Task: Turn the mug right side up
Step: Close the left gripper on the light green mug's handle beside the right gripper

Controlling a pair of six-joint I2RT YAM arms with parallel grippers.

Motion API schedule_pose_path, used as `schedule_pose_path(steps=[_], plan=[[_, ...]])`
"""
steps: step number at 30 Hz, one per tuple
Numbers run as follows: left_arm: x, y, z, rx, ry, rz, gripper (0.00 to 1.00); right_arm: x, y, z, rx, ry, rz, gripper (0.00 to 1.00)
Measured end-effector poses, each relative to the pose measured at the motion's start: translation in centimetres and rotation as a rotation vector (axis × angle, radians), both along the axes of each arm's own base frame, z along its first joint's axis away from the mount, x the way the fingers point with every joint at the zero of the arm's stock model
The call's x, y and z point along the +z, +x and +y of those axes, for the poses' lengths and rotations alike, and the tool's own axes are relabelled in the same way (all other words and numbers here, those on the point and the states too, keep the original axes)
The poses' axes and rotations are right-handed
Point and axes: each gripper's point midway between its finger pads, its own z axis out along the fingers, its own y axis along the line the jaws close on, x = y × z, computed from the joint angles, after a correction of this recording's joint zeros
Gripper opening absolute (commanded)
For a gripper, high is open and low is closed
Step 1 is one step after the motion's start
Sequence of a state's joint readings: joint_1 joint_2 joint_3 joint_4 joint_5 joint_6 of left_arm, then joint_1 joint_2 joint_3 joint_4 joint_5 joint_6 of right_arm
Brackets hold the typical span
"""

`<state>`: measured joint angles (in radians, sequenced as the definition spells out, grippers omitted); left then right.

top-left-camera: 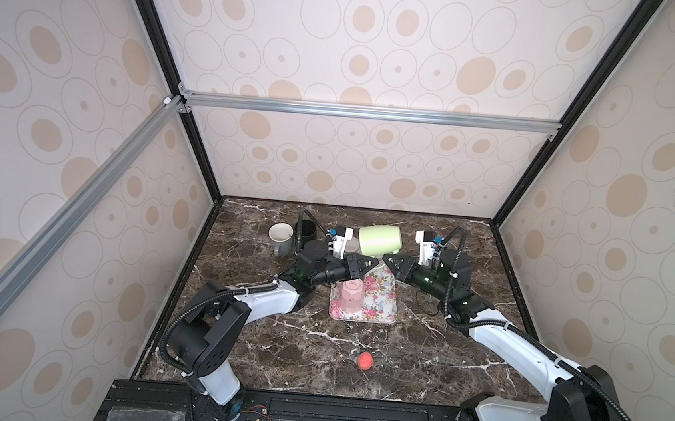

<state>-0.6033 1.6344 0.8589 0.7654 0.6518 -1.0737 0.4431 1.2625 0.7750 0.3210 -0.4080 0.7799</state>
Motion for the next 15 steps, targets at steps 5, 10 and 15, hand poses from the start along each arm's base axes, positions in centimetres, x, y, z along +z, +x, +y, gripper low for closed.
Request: schedule_pose_path(steps=[5,10,15], plan=[[-0.3,0.0,0.0,0.0,0.011,0.008,0.0,-0.4,0.0,0.0,0.002,-0.015,0.001,0.29],[-0.6,-0.4,-0.2,-0.009,0.019,0.02,0.0,-1.9,-0.2,0.1,0.011,-0.058,0.027,0.38],[-0.9,-0.3,-0.3,-0.013,0.042,0.016,0.0,-2.1,-0.3,0.1,0.013,-0.066,0.033,0.4]])
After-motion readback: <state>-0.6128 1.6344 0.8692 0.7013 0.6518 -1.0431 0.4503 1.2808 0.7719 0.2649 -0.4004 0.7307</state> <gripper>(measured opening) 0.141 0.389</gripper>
